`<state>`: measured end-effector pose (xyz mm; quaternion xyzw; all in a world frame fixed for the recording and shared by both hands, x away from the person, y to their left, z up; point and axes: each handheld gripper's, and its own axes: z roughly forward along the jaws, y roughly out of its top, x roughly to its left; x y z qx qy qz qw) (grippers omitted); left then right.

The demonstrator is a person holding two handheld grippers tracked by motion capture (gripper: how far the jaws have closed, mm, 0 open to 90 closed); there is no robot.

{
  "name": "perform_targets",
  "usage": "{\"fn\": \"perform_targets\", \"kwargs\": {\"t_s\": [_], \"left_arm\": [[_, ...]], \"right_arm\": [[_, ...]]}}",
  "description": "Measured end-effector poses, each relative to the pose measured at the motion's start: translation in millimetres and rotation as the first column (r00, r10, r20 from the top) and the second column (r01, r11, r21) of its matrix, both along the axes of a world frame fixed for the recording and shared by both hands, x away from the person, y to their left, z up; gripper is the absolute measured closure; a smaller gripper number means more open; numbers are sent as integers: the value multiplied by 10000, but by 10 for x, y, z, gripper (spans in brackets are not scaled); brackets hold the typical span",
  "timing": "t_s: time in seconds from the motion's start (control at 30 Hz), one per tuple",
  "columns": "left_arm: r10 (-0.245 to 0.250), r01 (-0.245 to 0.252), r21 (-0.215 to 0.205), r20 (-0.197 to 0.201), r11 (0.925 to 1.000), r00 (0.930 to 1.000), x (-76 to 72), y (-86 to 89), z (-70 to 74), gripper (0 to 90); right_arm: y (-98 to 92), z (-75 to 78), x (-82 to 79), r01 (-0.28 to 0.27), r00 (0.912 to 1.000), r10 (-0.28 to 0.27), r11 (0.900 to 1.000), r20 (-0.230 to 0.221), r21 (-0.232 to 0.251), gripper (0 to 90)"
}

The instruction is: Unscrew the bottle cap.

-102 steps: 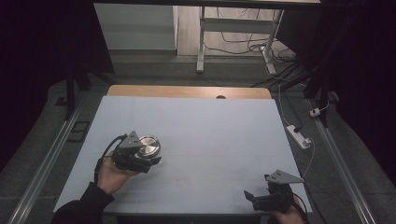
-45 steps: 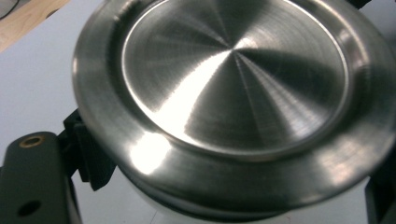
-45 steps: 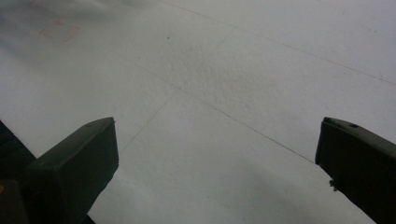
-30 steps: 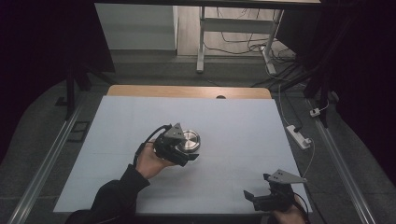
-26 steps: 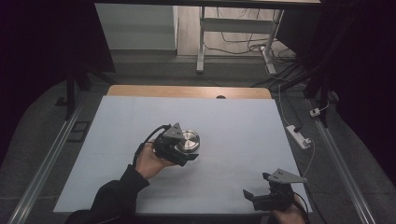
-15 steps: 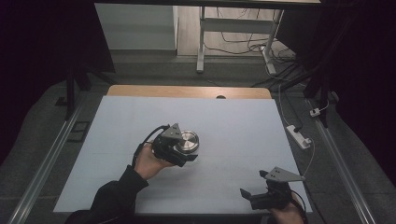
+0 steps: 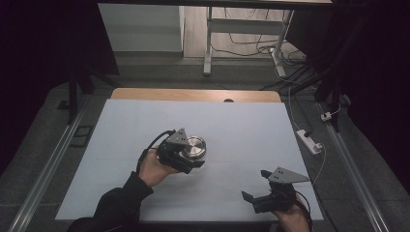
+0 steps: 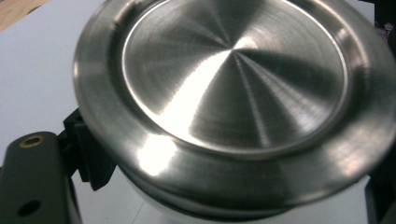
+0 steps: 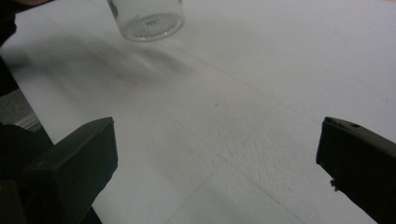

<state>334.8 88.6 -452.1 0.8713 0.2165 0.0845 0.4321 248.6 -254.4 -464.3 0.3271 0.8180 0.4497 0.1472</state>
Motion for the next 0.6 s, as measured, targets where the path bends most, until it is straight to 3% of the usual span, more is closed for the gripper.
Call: {"fn": "perform_targets", "kwargs": {"t_s": [0.33,0.6], "left_arm": [[8,-8,7,-6,10000,10000,-2,24,-3,156],[-60,60,35,3,10000,10000,-16,16,-9,156]], "right_arm": [[232,115,140,-653,9968,649,9978,463,73,0],[408,178,272,-991,9944,978,9947,410,287,0]]}}
